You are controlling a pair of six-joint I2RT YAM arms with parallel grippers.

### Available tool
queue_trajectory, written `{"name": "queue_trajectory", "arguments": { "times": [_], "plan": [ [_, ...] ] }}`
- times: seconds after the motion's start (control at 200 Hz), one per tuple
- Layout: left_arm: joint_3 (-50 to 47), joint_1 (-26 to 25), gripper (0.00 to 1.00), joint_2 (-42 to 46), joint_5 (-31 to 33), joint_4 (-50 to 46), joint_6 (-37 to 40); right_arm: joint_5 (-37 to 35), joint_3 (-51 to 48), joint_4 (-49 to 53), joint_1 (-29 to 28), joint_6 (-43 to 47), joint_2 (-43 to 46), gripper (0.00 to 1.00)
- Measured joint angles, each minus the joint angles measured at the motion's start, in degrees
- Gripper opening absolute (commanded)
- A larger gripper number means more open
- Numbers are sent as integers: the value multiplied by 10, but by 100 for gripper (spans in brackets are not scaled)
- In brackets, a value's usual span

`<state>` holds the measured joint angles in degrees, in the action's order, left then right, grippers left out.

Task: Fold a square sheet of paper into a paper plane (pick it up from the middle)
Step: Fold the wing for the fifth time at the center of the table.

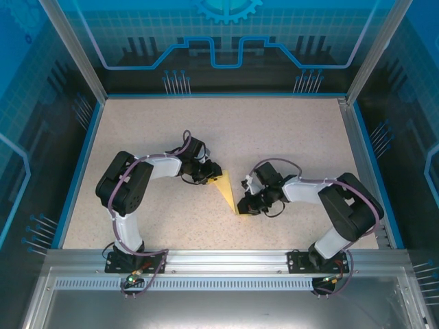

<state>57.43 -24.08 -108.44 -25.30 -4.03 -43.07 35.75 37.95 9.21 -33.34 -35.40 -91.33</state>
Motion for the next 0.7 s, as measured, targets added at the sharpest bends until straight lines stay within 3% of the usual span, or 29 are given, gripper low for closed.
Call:
{"name": "queue_trajectory", "arguments": {
  "times": [0.3, 0.525, 0.7],
  "plan": [
    [3, 0, 35, 0, 0, -3, 1, -8, 98, -45, 0, -23, -47, 11],
    [10, -1, 36, 0, 2, -14, 2, -11, 101, -78, -1, -49, -137, 4],
    [24, -2, 40, 0, 14, -37, 24, -6, 91, -104, -1, -56, -142, 2]
  ]
}}
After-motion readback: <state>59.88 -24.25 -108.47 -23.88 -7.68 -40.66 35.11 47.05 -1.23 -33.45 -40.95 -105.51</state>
